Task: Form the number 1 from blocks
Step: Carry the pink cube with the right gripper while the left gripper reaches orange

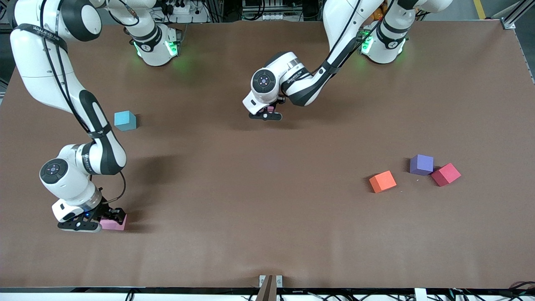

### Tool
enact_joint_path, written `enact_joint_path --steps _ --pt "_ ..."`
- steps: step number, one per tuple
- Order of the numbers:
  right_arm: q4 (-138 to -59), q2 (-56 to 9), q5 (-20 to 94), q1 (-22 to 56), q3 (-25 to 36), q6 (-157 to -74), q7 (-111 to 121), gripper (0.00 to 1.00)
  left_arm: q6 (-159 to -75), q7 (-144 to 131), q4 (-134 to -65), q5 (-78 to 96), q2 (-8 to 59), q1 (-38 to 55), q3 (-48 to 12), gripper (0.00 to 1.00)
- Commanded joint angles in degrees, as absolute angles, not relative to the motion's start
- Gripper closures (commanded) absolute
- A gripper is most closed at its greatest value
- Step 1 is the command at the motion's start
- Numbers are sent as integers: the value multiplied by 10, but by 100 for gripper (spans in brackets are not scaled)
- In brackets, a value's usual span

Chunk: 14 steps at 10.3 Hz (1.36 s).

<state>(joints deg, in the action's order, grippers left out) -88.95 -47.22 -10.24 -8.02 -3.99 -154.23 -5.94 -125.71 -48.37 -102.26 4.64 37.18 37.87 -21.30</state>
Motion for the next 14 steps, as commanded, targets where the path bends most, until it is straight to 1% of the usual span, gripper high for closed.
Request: enact_joint_path --steps 1,2,3,4,8,10,12,14 --pt "-869 -482 -89 -80 -42 -1542 -55 37 -1264 -504 -1047 28 361 371 -219 100" --pt "-868 -477 -84 -75 -42 -1538 -55 38 -1264 -516 -1047 28 362 371 -219 100" --pt "-872 -465 -84 -69 -42 -1534 -55 37 -1264 -518 -1047 28 363 370 -219 40" --pt "-876 -450 -79 -63 -42 -1518 -55 37 -1264 -517 -1047 27 363 371 -219 0" --pt "-896 -374 -60 -43 -43 -1396 -104 38 -1264 -517 -1033 26 349 361 -219 0" --pt "-922 -342 -60 -18 -44 -1369 -146 39 -1258 -516 -1029 26 310 335 -218 0" --pt "-955 -310 -57 17 -44 -1346 -178 39 -1240 -514 -1030 8 260 297 -200 0" --pt "-990 -270 28 66 -43 -1303 -181 40 -1216 -511 -1030 -4 232 243 -179 0"
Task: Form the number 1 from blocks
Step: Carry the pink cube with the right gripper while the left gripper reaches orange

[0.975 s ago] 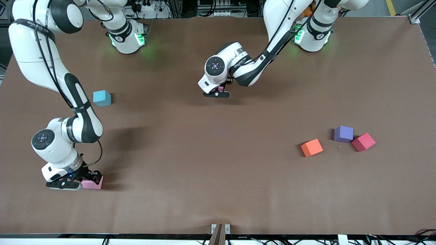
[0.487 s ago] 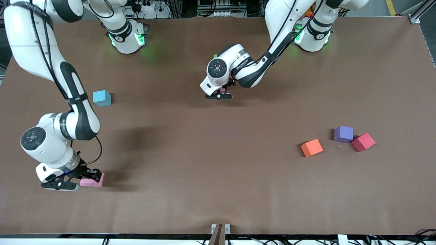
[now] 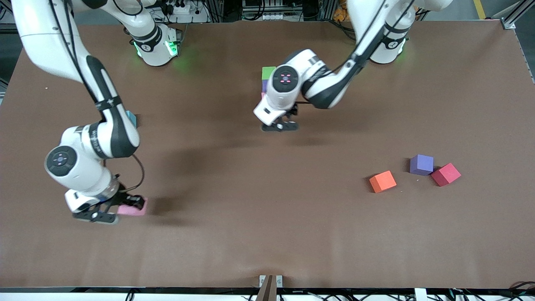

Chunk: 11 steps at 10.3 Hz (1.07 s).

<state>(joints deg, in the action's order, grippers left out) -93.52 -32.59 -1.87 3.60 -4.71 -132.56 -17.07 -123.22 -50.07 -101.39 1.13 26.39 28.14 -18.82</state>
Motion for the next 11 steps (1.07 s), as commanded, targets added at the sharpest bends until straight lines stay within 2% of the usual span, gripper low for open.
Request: enact_joint_path --steps 1,2,6,9,11 --pt "-1002 -259 39 91 -44 -1296 -183 40 -1203 -508 -1030 -4 227 208 -172 0" --pt "-1007 -255 40 115 -44 -1293 -185 40 -1197 -488 -1031 -4 226 179 -164 0" --pt "-1037 -232 68 204 -43 -1297 -201 40 -1201 -340 -1029 -61 234 106 -67 0" --pt "-1038 -241 74 294 -42 -1314 -285 42 -1205 -324 -1028 -55 253 101 -10 0" --pt "-1038 -255 83 344 -42 -1333 -340 42 -1233 -314 -1028 -29 272 95 4 0"
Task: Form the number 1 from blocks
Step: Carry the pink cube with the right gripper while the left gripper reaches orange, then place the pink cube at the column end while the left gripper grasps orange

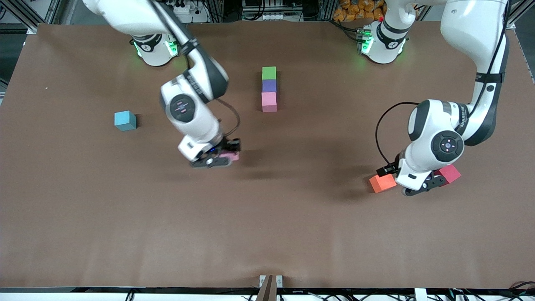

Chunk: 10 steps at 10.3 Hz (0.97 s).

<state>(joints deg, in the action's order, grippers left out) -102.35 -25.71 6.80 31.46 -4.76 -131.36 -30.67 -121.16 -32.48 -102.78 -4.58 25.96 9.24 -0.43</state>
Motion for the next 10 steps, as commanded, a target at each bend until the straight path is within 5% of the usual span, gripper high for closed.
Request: enact_joint_path --steps 1,10 --pt "-1038 -266 85 366 -41 -1345 -363 42 -1248 -314 -1026 -12 279 96 14 0" --pt "-1060 -317 84 489 -29 -1401 -428 42 -1346 -314 -995 23 347 112 20 0"
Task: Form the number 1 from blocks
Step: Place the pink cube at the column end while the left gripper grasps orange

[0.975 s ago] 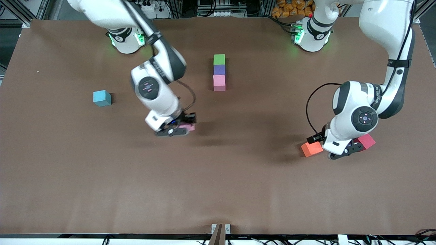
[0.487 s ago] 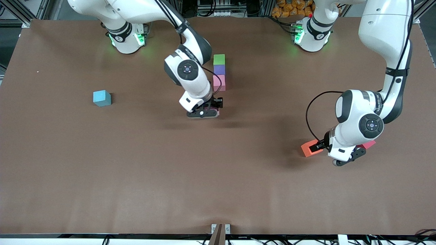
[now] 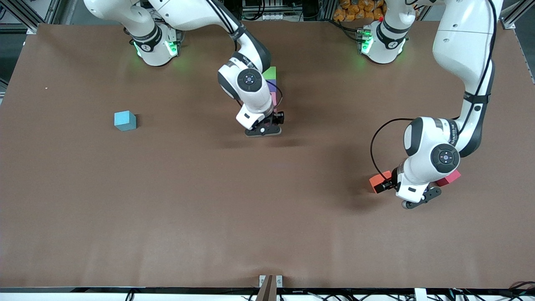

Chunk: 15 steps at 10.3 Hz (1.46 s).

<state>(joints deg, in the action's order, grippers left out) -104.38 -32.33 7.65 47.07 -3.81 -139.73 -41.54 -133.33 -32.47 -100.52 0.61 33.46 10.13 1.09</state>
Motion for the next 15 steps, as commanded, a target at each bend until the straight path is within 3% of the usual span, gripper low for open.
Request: enact_joint_path --steps 1,7,8,9,10,11,15 --pt "-1065 -317 84 495 -29 -1401 -429 42 -1353 -314 -995 22 352 112 20 0" --pt "-1078 -318 83 514 -29 -1394 -470 42 -1384 -310 -1001 18 378 112 21 0" --pt "-1080 -318 83 517 -29 -1395 -473 42 -1384 -306 -1001 13 380 112 20 14" --pt "-1080 -318 83 517 -29 -1394 -474 41 -1384 -295 -1000 12 381 112 20 68" --pt "-1080 -318 83 518 -29 -1394 -478 36 -1384 -292 -1000 12 381 115 20 100" --pt "-1080 -317 83 522 -29 -1395 -483 3 -1384 -293 -1000 11 380 122 19 100" --pt "-1080 -284 81 505 -29 -1387 -489 0 -1383 -257 -994 11 367 164 15 100"
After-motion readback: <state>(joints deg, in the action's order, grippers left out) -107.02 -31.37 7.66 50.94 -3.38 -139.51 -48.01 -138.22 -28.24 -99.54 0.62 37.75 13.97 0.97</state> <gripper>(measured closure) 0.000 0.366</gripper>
